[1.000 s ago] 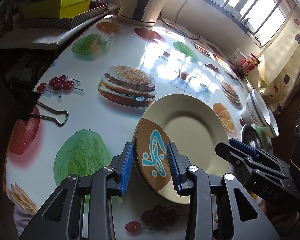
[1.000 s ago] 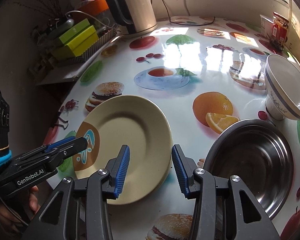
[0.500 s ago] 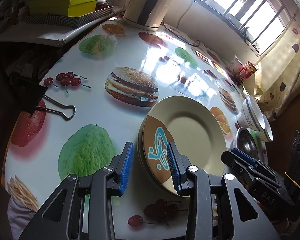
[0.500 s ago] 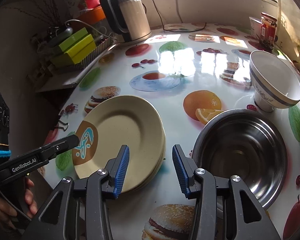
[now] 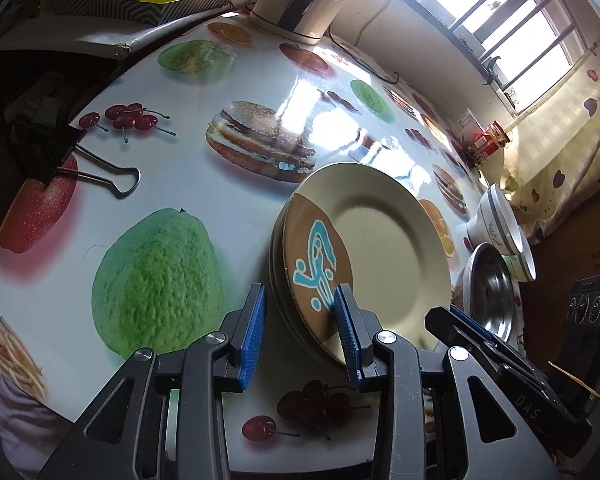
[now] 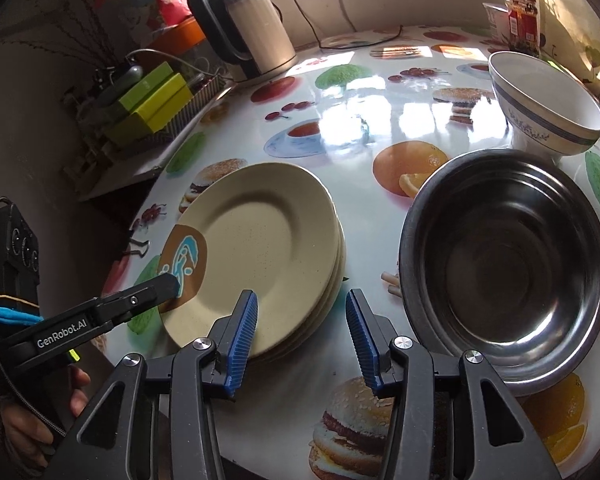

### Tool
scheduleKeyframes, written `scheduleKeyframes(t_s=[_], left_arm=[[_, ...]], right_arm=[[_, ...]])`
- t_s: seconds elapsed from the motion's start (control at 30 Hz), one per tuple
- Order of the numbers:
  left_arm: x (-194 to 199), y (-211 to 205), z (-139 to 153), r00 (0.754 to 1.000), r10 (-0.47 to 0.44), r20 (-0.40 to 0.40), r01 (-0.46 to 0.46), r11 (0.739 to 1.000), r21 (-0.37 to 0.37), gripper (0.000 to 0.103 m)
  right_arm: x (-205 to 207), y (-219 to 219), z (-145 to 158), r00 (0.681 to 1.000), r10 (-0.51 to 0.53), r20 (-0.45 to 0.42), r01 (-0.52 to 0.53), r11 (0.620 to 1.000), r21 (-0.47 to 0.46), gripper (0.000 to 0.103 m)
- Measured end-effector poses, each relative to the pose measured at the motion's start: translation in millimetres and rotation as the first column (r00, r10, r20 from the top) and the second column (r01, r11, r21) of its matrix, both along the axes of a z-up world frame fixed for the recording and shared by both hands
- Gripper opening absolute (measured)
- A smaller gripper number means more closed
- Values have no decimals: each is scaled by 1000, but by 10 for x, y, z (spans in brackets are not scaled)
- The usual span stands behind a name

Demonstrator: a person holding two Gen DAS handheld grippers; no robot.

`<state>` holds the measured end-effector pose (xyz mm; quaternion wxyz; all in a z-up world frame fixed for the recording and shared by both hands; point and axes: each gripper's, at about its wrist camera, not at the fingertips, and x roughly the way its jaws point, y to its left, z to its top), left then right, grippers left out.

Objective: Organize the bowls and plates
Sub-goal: 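Carry the cream plate held in the left tool to the plate stack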

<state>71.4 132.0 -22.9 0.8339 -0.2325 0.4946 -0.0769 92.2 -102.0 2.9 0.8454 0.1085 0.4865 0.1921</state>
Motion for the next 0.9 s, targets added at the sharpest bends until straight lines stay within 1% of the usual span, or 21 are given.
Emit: scheduleKeyframes(t_s=[0.07, 0.27, 0.43, 0.47, 0.53, 0.57, 0.6, 0.7, 0.77, 0.83, 0.9], left_arm=[[8, 11, -13, 1000, 1, -2, -1, 1000, -15, 36], [29, 2, -26, 1000, 6, -4, -6, 1000, -21, 36], [48, 1, -30, 1000, 10, -7, -10, 1000, -24, 36], [46, 2, -23, 1000, 12, -11, -13, 1000, -22, 36], [42, -30, 16, 1000, 4, -3, -4, 1000, 25, 36], [37, -28, 23, 1000, 4, 0, -4, 1000, 31, 36], [36, -18, 17, 1000, 5, -3, -5, 1000, 19, 36], [47, 33, -21, 1000, 14, -14, -14, 1000, -19, 36], [39, 32, -15, 1000, 16, -14, -16, 1000, -17, 36], [28, 8, 11, 1000, 11, -6, -11, 1000, 9, 36], [31, 24, -1, 1000, 13, -8, -13, 1000, -2, 36]], right_arm=[[2, 9, -3, 1000, 2, 3, -2, 1000, 8, 46], [35, 37, -26, 1000, 9, -9, -9, 999, 35, 46], [90, 58, -26, 1000, 2, -14, -2, 1000, 24, 46], [95, 65, -24, 1000, 3, -13, -3, 1000, 20, 46], [92, 71, -25, 1000, 5, -15, -5, 1000, 11, 46], [92, 75, -34, 1000, 0, -29, 0, 1000, -6, 46], [97, 71, -54, 999, -6, -49, 5, 1000, -16, 46], [102, 37, -79, 998, -14, -55, 14, 1000, -3, 47], [111, 34, -84, 998, -14, -54, 14, 1000, 2, 47], [120, 30, -111, 998, -9, -69, 11, 1000, 22, 47], [123, 23, -128, 997, -7, -77, 10, 999, 38, 47]])
